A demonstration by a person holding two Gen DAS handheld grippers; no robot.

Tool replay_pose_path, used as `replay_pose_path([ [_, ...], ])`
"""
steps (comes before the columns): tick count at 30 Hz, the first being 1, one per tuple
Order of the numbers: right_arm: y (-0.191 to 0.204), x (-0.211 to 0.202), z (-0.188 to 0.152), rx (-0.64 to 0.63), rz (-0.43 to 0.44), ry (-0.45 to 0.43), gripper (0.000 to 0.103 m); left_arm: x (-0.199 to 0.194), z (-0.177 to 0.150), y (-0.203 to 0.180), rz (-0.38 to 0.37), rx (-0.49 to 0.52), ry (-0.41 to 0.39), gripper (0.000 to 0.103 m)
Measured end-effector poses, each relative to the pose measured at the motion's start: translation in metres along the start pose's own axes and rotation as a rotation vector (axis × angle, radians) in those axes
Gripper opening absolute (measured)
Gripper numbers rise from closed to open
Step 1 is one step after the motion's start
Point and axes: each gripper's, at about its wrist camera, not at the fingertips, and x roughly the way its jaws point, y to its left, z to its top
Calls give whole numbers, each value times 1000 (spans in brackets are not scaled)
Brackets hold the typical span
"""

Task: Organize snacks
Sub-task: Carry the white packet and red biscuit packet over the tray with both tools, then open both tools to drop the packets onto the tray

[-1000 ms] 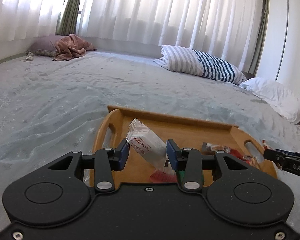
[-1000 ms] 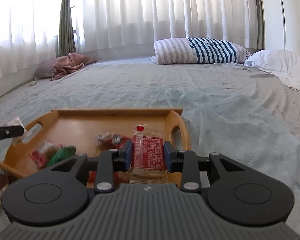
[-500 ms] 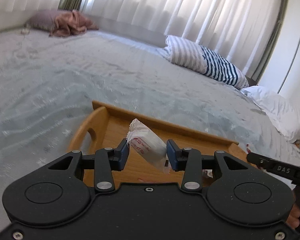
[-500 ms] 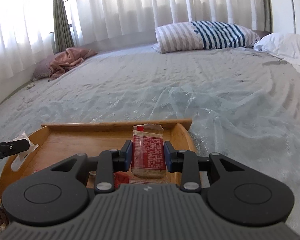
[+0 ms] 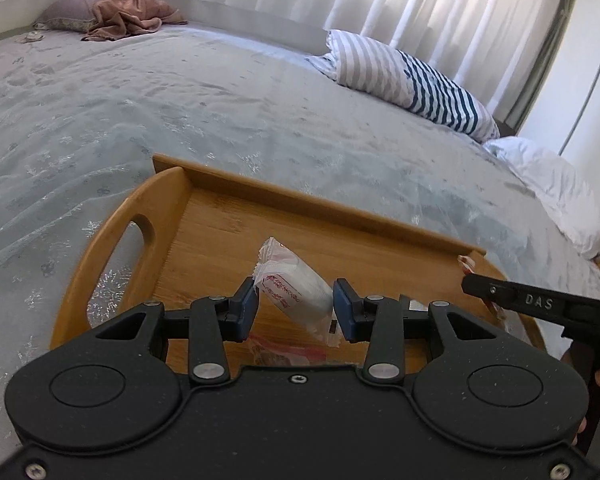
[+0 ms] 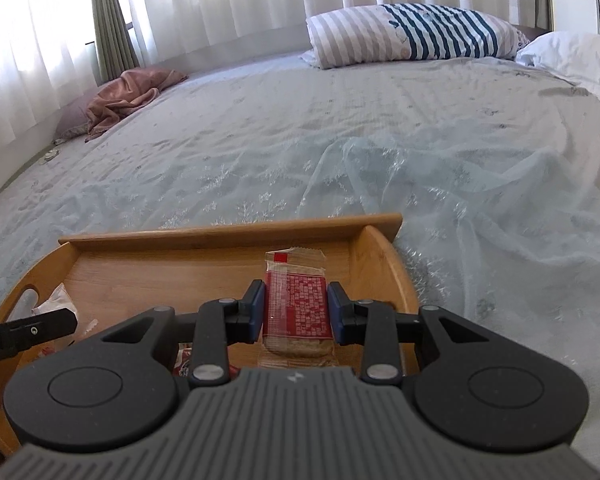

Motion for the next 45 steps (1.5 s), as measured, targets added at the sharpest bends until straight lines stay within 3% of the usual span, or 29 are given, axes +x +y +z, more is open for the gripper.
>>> replay_pose_path([
  [16,7,6,-10,-36,1,3,39,6,-7,-7,18,53,15,40],
  [21,8,5,-9,-43,3,-4,47,6,-7,-9,27,67,16,42],
  [24,7,1,-10,-34,12,-14,49,4,-7,-9,32,74,20,49],
  [26,6,-3,-11,-31,17,-26,59,1,-7,-9,31,80,17,55],
  [28,4,-10,-12,-32,20,-38,62,-5,-8,-10,31,98,3,70],
  [31,4,-21,-13,-39,27,-58,68,-17,-9,-13,35,137,-35,82],
  [40,10,-63,-28,-66,56,-124,89,-62,-21,-19,22,212,-105,94],
  [45,20,-88,-43,-112,79,-149,92,-90,-37,-18,16,256,-136,97],
])
